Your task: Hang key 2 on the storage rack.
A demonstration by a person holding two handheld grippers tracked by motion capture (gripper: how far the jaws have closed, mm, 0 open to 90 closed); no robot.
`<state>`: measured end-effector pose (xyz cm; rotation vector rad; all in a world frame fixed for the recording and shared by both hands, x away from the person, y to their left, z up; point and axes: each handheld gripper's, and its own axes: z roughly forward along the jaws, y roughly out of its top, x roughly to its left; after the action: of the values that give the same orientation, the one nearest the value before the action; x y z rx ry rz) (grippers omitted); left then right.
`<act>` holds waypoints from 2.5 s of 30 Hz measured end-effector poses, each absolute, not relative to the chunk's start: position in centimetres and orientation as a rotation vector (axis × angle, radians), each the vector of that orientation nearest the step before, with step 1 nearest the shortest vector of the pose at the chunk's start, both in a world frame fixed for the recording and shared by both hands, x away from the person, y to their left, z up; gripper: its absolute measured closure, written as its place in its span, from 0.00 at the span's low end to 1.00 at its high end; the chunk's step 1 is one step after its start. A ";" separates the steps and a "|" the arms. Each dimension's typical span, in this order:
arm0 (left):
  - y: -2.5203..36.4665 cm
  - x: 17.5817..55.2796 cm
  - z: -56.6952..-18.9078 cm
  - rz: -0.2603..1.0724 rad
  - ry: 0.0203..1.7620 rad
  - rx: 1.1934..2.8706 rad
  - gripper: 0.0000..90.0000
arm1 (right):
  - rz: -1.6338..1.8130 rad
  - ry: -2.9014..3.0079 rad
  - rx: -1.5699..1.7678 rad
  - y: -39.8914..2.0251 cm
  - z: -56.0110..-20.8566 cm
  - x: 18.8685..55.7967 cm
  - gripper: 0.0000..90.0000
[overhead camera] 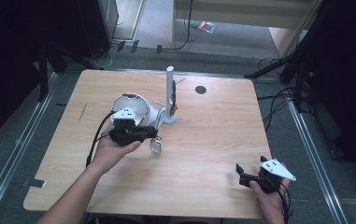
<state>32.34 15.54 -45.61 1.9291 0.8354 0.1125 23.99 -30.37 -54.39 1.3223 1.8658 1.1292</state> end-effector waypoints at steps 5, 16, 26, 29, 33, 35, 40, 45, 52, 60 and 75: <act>15.3 32.6 -45.5 0.129 0.824 1.925 0.84 | 1.129 1.866 1.325 -30.3 -54.4 24.0 0.01; 14.9 33.3 -45.6 0.135 0.824 1.894 0.84 | 1.123 1.868 1.322 -30.3 -54.4 24.0 0.00; 14.0 34.5 -45.8 0.112 0.825 1.885 0.84 | 1.125 1.870 1.324 -30.3 -54.4 24.0 0.00; 13.8 34.9 -45.8 0.105 0.826 1.886 0.84 | 1.128 1.869 1.325 -30.3 -54.4 24.0 0.00; 13.6 35.4 -45.9 0.091 0.831 1.879 0.84 | 1.129 1.868 1.323 -30.3 -54.4 24.0 0.00; 13.4 35.5 -46.0 0.091 0.833 1.881 0.84 | 1.130 1.869 1.323 -30.4 -54.4 24.0 0.00; 13.2 35.9 -46.3 0.084 0.848 1.876 0.84 | 1.134 1.868 1.321 -30.4 -54.4 24.0 0.01; 13.2 36.4 -46.6 0.067 0.872 1.865 0.84 | 1.135 1.869 1.323 -30.4 -54.4 24.0 0.00; 13.3 37.0 -46.9 0.052 0.925 1.851 0.84 | 1.134 1.871 1.323 -30.4 -54.4 24.0 0.00; 13.3 37.3 -47.2 0.080 0.987 1.859 0.82 | 1.133 1.872 1.323 -30.3 -54.4 24.0 0.01; 13.5 35.2 -45.8 0.244 1.027 1.858 0.24 | 1.124 1.876 1.316 -30.3 -54.5 24.0 0.00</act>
<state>35.23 13.47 -45.82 1.8584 1.0266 0.2443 23.97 -30.28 -54.47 1.3162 1.8762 1.1236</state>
